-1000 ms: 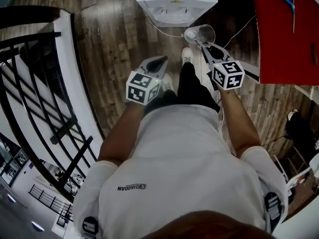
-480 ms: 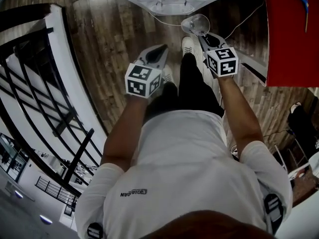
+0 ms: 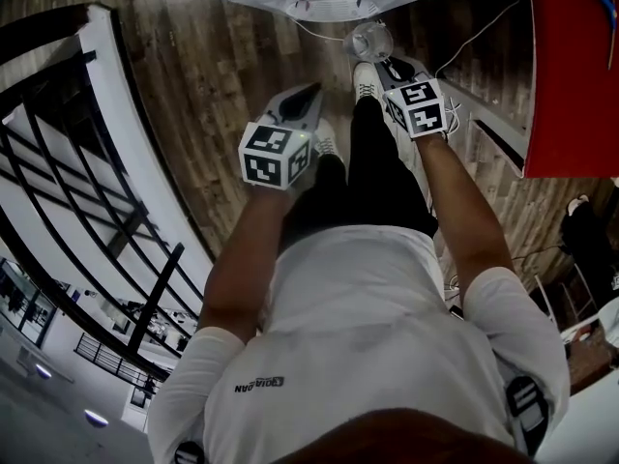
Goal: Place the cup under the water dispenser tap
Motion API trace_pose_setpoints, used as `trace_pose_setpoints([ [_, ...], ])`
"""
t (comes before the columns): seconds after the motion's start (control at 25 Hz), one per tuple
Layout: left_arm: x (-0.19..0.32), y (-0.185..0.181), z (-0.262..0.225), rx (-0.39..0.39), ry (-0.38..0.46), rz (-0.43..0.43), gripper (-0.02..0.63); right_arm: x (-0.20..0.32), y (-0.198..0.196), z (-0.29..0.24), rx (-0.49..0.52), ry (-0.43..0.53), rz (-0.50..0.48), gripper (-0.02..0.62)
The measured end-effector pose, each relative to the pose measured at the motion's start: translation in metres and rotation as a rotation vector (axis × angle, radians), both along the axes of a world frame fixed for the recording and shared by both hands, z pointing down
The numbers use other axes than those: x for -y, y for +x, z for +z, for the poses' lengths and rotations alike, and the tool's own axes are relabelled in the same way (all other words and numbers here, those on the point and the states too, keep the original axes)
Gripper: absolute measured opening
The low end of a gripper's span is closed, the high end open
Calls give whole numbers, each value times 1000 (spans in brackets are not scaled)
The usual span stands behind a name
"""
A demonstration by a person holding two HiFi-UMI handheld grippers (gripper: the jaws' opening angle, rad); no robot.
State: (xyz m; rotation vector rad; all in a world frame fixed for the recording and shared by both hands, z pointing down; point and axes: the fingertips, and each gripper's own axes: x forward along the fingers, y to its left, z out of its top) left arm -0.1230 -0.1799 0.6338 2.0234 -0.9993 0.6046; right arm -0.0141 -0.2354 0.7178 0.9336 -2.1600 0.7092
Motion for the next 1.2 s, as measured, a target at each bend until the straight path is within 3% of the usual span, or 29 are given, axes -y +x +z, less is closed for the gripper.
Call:
trace_pose_setpoints([
  [0.32,9,8,23,3,-29,7,-5,8,-9,42,-87,16,-69,49],
  [0.76,12,15,47,-5,-65,-12,-5,29,-7,89,-141,5,-76,49],
  [1.2,16,12,59,4,-71,-12,-5,54,-11,110,-178,69,-97,49],
])
